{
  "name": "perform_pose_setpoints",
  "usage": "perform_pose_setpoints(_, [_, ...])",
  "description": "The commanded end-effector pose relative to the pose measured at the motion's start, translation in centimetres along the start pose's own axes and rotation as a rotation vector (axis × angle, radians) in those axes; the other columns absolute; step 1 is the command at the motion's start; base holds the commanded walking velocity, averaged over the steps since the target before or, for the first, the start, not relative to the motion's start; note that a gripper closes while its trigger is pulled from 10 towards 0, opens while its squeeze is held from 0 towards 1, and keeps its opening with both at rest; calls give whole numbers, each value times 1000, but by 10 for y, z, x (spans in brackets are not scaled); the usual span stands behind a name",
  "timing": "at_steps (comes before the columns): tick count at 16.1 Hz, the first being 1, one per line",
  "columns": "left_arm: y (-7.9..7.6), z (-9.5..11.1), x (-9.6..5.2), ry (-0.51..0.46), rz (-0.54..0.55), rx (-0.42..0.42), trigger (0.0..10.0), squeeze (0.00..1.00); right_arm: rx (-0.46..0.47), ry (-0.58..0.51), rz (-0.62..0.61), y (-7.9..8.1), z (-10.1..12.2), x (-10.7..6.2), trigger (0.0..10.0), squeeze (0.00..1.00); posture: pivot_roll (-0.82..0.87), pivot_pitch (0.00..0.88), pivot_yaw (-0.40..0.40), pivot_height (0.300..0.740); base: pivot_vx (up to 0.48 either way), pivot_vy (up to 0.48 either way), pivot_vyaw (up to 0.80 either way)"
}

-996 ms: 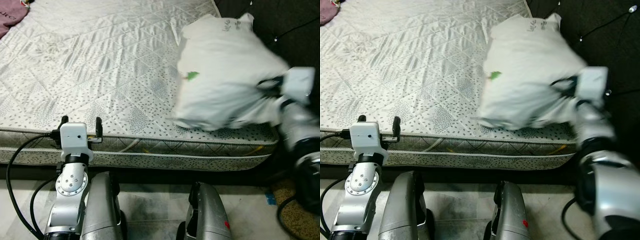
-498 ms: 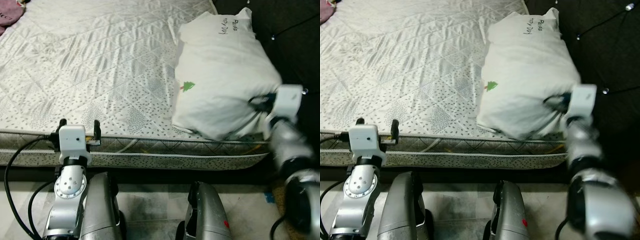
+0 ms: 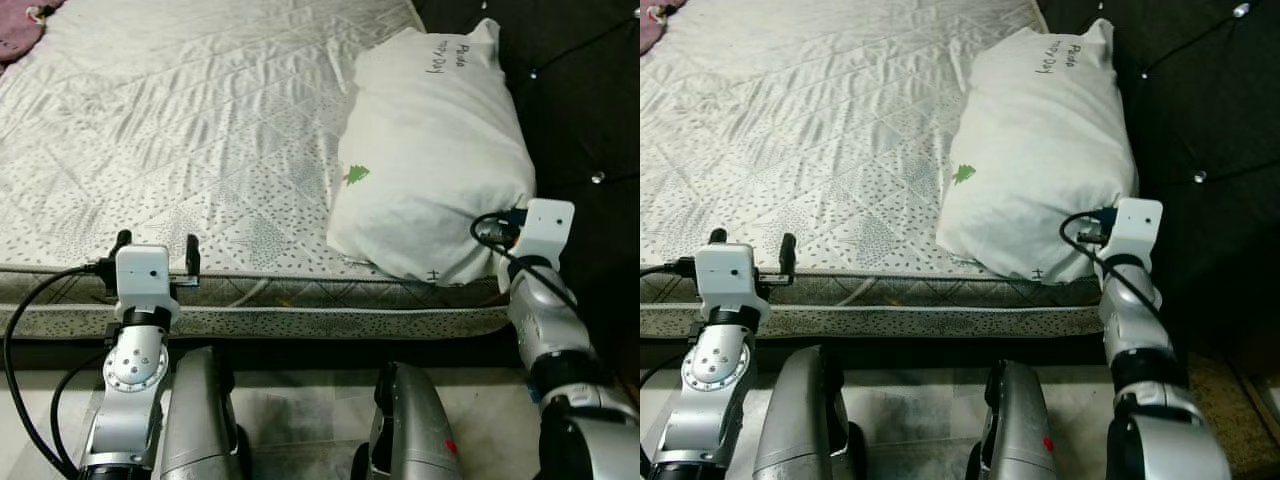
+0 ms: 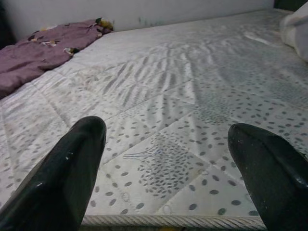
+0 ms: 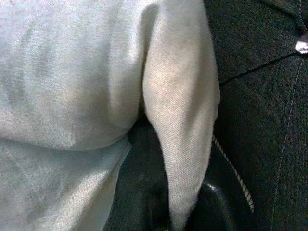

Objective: Clean up the room

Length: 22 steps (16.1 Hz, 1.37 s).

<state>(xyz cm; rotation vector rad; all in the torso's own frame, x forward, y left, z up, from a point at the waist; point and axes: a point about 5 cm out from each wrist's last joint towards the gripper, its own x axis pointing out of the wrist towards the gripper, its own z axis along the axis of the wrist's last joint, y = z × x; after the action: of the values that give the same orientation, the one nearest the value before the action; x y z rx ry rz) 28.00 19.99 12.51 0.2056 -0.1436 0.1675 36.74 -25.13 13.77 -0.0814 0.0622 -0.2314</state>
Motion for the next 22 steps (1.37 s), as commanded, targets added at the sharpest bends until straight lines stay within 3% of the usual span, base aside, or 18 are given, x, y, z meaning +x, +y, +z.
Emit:
perform_pose_setpoints(1, [-3,-2,-3,9,-11,8,10000,0,-70,-77,6,-9,24,8,0,0,16,136,-74,519,0,0,0])
perform_pose_setpoints(4, [3,-3,-5,12,5,17,10000,0,-87,-103,-26,-25,58,20,0,0,24,137,-80,519,0,0,0])
perform_pose_setpoints(6, [9,-3,-6,14,23,25,10000,0,-74,-114,-116,-50,90,26,0,0,33,138,-84,519,0,0,0])
perform_pose_setpoints(14, [14,-2,-4,7,42,38,10000,0,-46,-133,-251,-97,137,23,0,0,45,134,-85,519,0,0,0])
perform_pose_setpoints(16, [15,-2,-4,9,44,40,10000,0,-55,-134,-220,-93,139,24,0,0,43,134,-82,519,0,0,0])
perform_pose_setpoints(18, [12,-3,-5,11,37,38,10000,0,-121,-132,-133,-74,134,28,0,0,42,135,-79,519,0,0,0])
perform_pose_setpoints(22, [10,-1,-5,9,30,35,10000,0,-133,-80,-67,-55,106,30,0,0,47,136,-80,519,0,0,0])
